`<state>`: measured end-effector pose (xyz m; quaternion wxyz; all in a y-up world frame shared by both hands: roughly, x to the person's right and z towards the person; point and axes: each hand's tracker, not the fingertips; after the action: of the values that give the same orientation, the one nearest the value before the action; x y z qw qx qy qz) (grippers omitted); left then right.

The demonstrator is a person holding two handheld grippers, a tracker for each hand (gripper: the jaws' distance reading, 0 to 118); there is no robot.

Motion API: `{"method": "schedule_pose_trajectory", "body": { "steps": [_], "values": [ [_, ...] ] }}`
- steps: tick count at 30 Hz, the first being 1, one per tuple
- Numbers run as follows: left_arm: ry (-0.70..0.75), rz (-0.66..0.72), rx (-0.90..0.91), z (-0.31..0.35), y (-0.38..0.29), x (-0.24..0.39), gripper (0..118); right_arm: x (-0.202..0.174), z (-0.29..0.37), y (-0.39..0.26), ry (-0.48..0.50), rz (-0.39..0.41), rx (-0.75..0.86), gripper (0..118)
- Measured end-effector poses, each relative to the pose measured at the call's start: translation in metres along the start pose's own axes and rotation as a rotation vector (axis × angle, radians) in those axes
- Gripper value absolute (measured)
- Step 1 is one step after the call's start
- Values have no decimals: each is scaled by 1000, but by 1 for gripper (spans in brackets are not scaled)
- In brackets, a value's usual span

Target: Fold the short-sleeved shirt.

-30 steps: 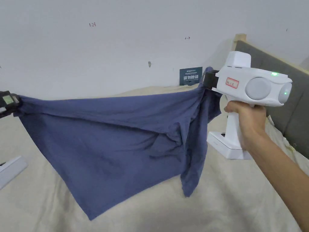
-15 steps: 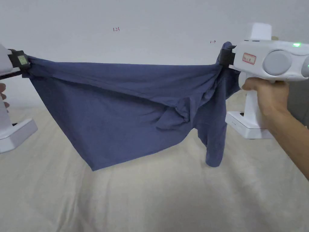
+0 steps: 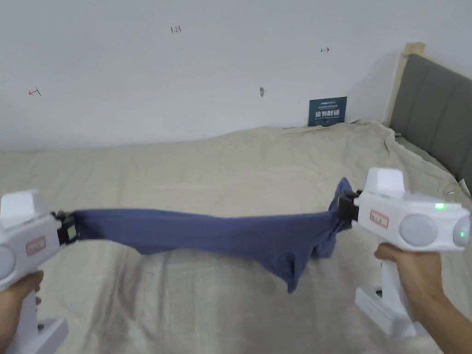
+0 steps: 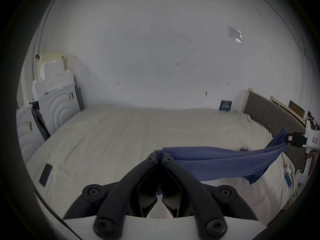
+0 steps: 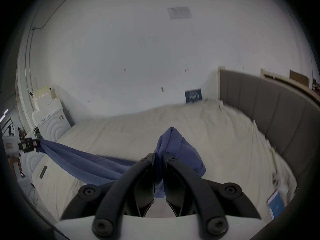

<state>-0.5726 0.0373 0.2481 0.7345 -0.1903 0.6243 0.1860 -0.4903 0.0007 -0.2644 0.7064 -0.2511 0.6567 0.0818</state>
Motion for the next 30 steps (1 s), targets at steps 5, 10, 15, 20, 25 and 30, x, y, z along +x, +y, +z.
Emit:
{"method": "schedule_pose_trajectory", "body": {
  "steps": [5,10,15,20,25,30],
  "values": [
    [20,23,-112,19,-87,-10,0,12,24,-79,4,-47,-85,6],
    [49,22,-205,41,-156,-10,0,12,56,-149,-12,-55,-173,6],
    [58,50,-273,58,-214,-21,0,11,87,-201,-30,-78,-226,6],
    [61,59,-322,89,-249,-32,0,16,119,-232,-43,-116,-246,6],
    [64,95,-348,107,-268,-38,0,15,144,-247,-64,-115,-273,6],
    [77,90,-404,93,-274,-30,0,10,136,-262,-109,-62,-353,6]
  ]
}}
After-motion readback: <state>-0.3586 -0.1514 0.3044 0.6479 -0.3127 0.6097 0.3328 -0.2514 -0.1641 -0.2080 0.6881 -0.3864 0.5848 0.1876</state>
